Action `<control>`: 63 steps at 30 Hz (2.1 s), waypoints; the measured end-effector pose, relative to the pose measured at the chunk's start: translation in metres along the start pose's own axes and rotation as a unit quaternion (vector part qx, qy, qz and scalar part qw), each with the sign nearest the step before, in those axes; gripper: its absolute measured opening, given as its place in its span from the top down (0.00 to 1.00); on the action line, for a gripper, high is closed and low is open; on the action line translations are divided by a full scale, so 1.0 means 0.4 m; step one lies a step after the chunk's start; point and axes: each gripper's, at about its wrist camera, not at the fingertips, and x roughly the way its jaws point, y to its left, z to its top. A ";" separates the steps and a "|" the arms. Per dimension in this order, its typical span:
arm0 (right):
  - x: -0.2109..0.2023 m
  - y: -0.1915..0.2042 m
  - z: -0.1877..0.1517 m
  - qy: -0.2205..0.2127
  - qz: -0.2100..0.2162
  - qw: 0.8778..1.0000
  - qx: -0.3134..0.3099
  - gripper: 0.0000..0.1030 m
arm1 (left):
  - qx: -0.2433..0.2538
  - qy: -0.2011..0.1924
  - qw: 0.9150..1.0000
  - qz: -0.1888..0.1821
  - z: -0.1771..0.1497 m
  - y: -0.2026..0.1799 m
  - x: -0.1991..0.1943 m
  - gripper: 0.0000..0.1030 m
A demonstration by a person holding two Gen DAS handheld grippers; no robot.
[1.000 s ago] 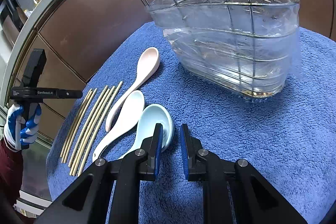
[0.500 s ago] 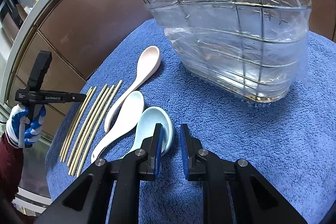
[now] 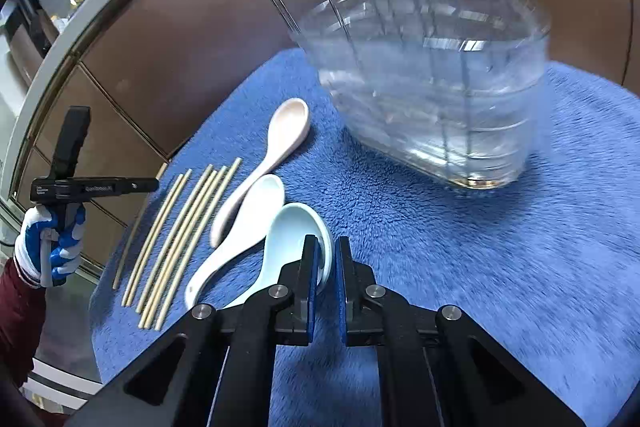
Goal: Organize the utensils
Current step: 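Carry the chopstick into the holder and open the left tool while the right tool drops the spoon in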
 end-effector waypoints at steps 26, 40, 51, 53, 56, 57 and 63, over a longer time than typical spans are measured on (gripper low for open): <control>-0.462 0.155 0.274 -0.259 -0.265 0.921 -0.120 0.93 | -0.035 -0.441 0.876 -0.193 0.274 -0.485 -0.403 0.95; -0.263 0.060 0.259 -0.241 -0.340 0.898 -0.142 0.93 | 0.006 -0.480 0.875 -0.068 0.250 -0.670 -0.148 0.95; -0.225 0.022 0.209 -0.217 -0.293 0.924 -0.115 0.89 | 0.007 -0.453 0.889 -0.066 0.213 -0.644 -0.131 0.88; -0.227 0.021 0.200 -0.215 -0.288 0.927 -0.109 0.79 | 0.009 -0.448 0.891 -0.072 0.206 -0.634 -0.149 0.84; -0.234 0.029 0.191 -0.215 -0.287 0.928 -0.104 0.75 | 0.013 -0.450 0.890 -0.075 0.192 -0.626 -0.187 0.78; -0.241 0.034 0.188 -0.216 -0.291 0.926 -0.104 0.73 | 0.018 -0.450 0.890 -0.075 0.189 -0.626 -0.198 0.73; -0.279 0.049 0.170 -0.213 -0.298 0.926 -0.094 0.71 | 0.021 -0.426 0.899 -0.094 0.177 -0.618 -0.244 0.70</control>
